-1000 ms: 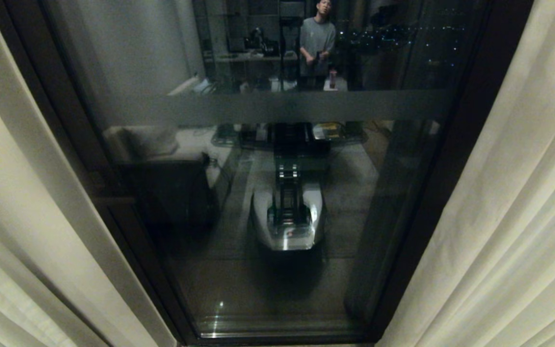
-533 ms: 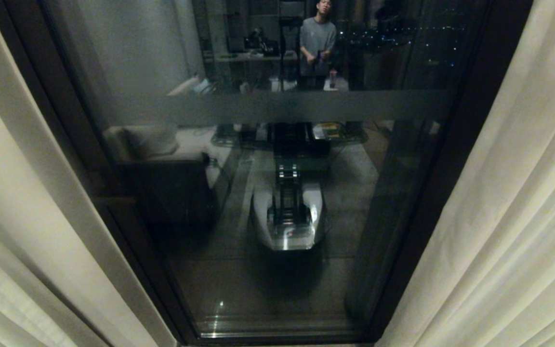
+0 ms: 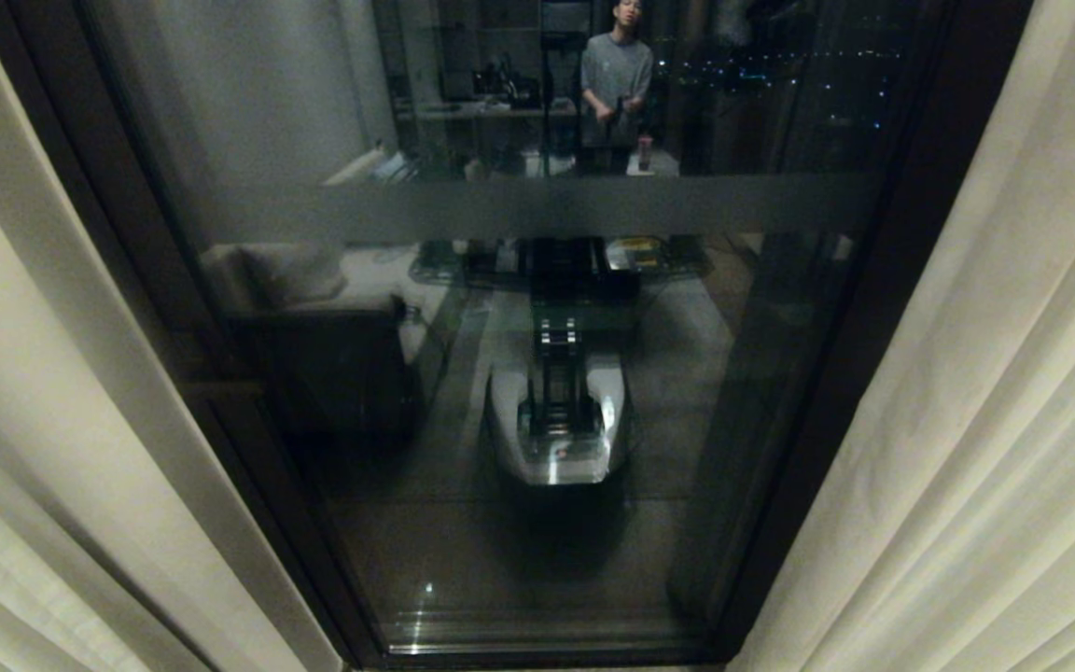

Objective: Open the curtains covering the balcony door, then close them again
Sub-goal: Pull the inner curtains open on both sides

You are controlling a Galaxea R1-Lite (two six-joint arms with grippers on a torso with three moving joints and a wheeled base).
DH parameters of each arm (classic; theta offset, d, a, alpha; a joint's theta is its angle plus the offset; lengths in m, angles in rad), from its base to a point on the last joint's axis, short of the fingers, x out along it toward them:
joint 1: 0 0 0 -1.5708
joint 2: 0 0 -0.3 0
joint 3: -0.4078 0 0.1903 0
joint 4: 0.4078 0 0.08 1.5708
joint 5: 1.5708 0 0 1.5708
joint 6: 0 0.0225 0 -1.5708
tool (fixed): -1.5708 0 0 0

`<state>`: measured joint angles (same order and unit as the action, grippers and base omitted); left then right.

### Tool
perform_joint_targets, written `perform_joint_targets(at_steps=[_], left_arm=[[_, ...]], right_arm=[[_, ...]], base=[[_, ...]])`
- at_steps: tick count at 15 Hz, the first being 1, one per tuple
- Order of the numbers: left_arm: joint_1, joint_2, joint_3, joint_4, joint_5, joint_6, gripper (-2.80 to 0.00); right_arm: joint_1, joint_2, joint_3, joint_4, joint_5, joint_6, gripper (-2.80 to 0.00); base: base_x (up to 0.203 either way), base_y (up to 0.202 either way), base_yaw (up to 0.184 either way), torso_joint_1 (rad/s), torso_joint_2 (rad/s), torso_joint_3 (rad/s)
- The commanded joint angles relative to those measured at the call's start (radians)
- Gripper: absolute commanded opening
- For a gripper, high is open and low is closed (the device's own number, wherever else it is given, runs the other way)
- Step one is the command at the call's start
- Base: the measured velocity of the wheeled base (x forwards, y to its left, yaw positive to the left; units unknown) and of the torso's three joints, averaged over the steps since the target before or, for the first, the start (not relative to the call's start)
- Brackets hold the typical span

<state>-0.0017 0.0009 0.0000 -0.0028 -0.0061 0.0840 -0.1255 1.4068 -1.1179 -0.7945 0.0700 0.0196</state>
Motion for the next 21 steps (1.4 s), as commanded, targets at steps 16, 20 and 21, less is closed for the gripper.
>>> perform_joint_targets(at_steps=[16,20,21], left_arm=[[0.000,-0.001,0.000,0.000,0.000,0.000,-2.80],[0.000,-0.001,0.000,0.000,0.000,0.000,-2.80],[0.000,-0.001,0.000,0.000,0.000,0.000,-2.80]], right_arm=[[0.046,0.233,-0.163,-0.043,0.004,0.053,-2.80],[0.047,0.241,-0.161,-0.081,0.004,0.053,-2.80],[0.047,0.241,-0.161,-0.083,0.004,0.053,-2.80]], base=[[0.000,0.000,0.000,0.000,0.00,0.000],[0.000,0.000,0.000,0.000,0.00,0.000],[0.000,0.000,0.000,0.000,0.00,0.000]])
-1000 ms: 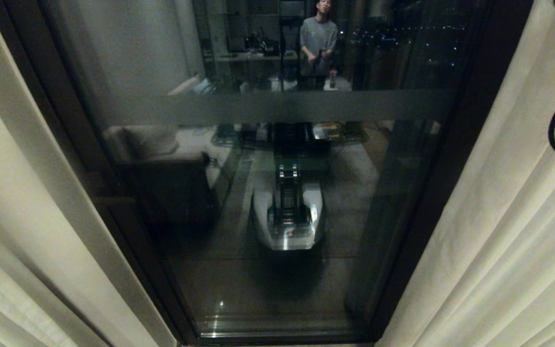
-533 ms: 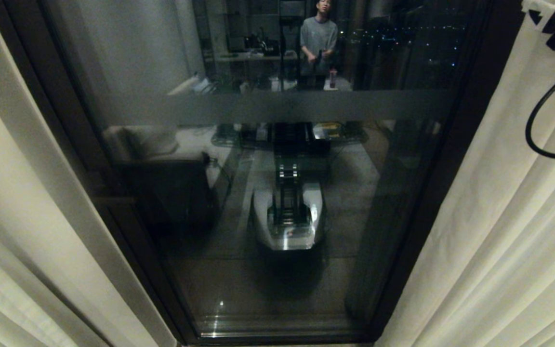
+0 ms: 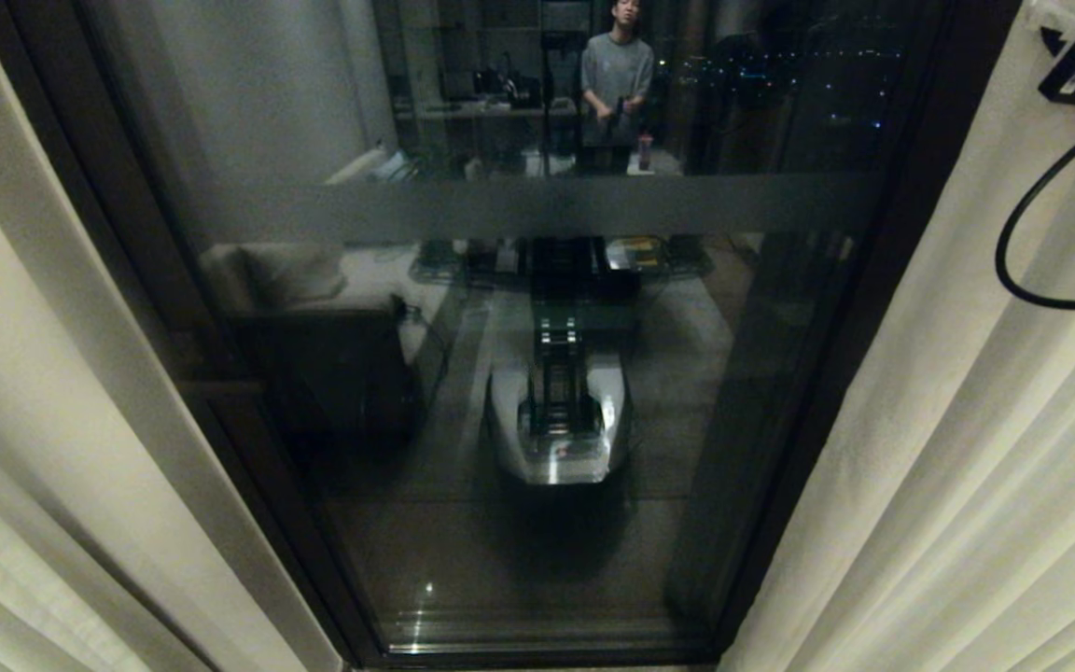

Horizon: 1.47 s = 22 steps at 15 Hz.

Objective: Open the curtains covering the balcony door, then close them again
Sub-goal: Pull the inner curtains open on both sides

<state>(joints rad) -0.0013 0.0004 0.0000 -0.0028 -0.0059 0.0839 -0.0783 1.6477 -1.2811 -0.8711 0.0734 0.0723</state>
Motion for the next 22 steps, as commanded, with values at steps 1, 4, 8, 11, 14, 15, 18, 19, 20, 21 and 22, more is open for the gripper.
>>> perform_joint_targets(at_steps=[1,4,8,11,14,15,18,19,20,21,22], left_arm=[[0.000,0.000,0.000,-0.002,0.000,0.000,-2.80],[0.000,0.000,0.000,0.000,0.000,0.000,-2.80],[0.000,0.000,0.000,0.000,0.000,0.000,-2.80],[0.000,0.000,0.000,0.000,0.000,0.000,-2.80],[0.000,0.000,0.000,-0.001,0.000,0.000,-2.80],[0.000,0.000,0.000,0.000,0.000,0.000,-2.80],[0.000,0.000,0.000,0.000,0.000,0.000,-2.80],[0.000,0.000,0.000,0.000,0.000,0.000,-2.80],[0.000,0.000,0.000,-0.001,0.000,0.000,-2.80],[0.000,0.000,0.000,0.000,0.000,0.000,-2.80],[0.000,0.000,0.000,0.000,0.000,0.000,-2.80]], right_arm=[[0.000,-0.002,0.003,-0.006,0.000,0.000,-2.80],[0.000,-0.012,0.016,-0.005,0.000,0.001,-2.80],[-0.003,-0.026,0.018,-0.003,-0.001,0.001,-2.80],[-0.005,-0.032,0.032,-0.005,-0.001,0.001,-2.80],[-0.004,-0.030,0.029,-0.005,-0.001,0.002,-2.80],[-0.003,-0.028,0.028,-0.005,0.000,0.003,-2.80],[-0.001,-0.020,0.025,-0.006,0.002,0.006,-2.80],[-0.001,-0.020,0.025,-0.006,0.001,0.026,-2.80],[-0.001,-0.020,0.023,-0.006,0.000,0.032,-2.80],[-0.001,-0.019,0.023,-0.006,0.000,0.033,-2.80],[-0.001,-0.020,0.023,-0.006,0.000,0.034,-2.80]], base=[[0.000,0.000,0.000,0.000,0.00,0.000],[0.000,0.000,0.000,0.000,0.00,0.000],[0.000,0.000,0.000,0.000,0.00,0.000],[0.000,0.000,0.000,0.000,0.00,0.000],[0.000,0.000,0.000,0.000,0.00,0.000],[0.000,0.000,0.000,0.000,0.00,0.000],[0.000,0.000,0.000,0.000,0.00,0.000],[0.000,0.000,0.000,0.000,0.00,0.000],[0.000,0.000,0.000,0.000,0.00,0.000],[0.000,0.000,0.000,0.000,0.00,0.000],[0.000,0.000,0.000,0.000,0.00,0.000]])
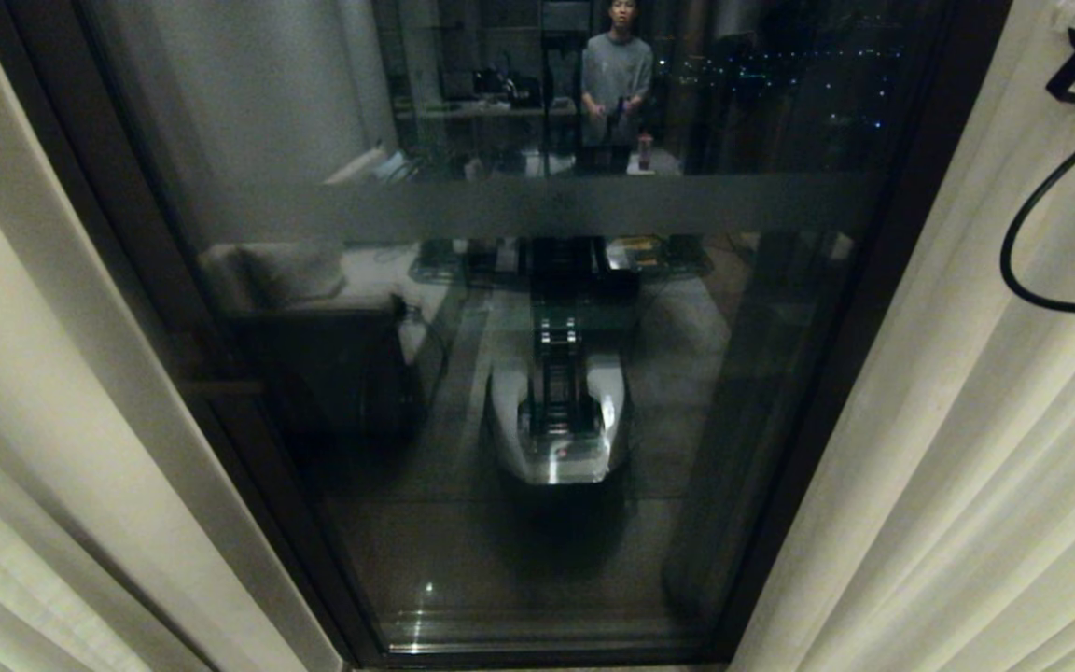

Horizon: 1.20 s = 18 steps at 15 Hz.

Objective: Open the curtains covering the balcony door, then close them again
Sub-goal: Pull the inner curtains open on both sides

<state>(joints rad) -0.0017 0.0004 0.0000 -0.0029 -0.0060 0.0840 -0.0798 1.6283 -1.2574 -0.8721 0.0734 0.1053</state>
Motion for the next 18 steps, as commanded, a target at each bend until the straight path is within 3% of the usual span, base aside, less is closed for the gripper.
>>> perform_joint_targets(at_steps=[1,18], left_arm=[[0.000,0.000,0.000,0.000,0.000,0.000,-2.80],[0.000,0.000,0.000,-0.002,0.000,-0.007,-2.80]], right_arm=[[0.000,-0.001,0.000,-0.005,0.000,0.004,-2.80],[-0.003,0.007,0.000,-0.005,0.000,0.002,-2.80]], base=[[0.000,0.000,0.000,0.000,0.00,0.000],[0.000,0.000,0.000,0.000,0.00,0.000]])
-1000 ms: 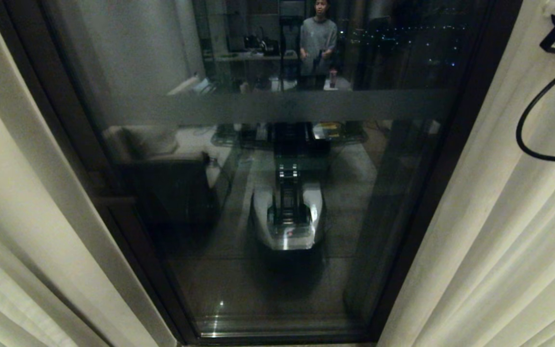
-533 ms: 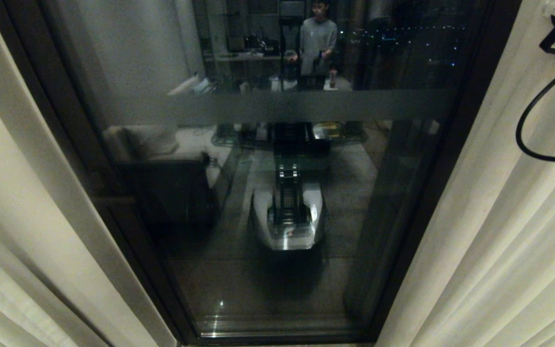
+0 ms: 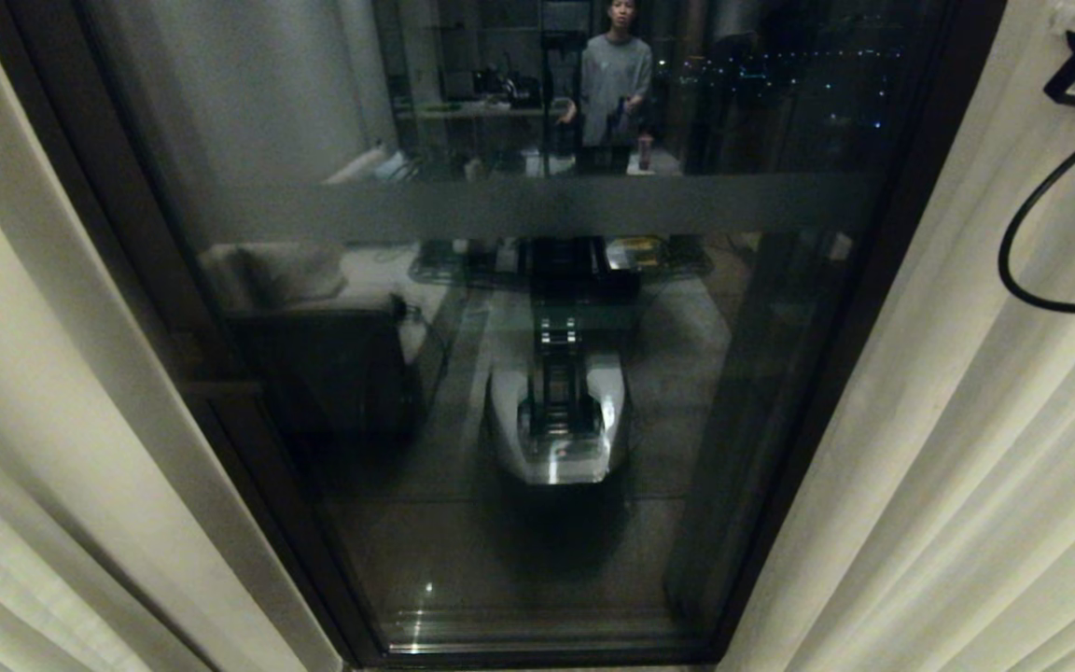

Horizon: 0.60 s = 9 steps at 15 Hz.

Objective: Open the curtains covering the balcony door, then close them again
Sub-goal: Pull the inner curtains open on both sides

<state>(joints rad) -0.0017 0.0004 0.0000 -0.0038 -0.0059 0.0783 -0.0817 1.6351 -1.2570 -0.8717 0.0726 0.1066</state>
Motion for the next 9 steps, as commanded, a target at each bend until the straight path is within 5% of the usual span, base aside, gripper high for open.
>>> perform_joint_targets(at_steps=[1,9], left_arm=[[0.000,0.000,0.000,0.000,0.001,-0.007,-2.80],[0.000,0.000,0.000,0.002,0.003,-0.043,-2.80]], right_arm=[[-0.001,0.000,-0.001,-0.006,0.001,0.001,-2.80],[-0.006,-0.001,-0.001,-0.006,0.001,0.002,-2.80]], base=[[0.000,0.000,0.000,0.000,0.00,0.000],[0.000,0.000,0.000,0.000,0.00,0.000]])
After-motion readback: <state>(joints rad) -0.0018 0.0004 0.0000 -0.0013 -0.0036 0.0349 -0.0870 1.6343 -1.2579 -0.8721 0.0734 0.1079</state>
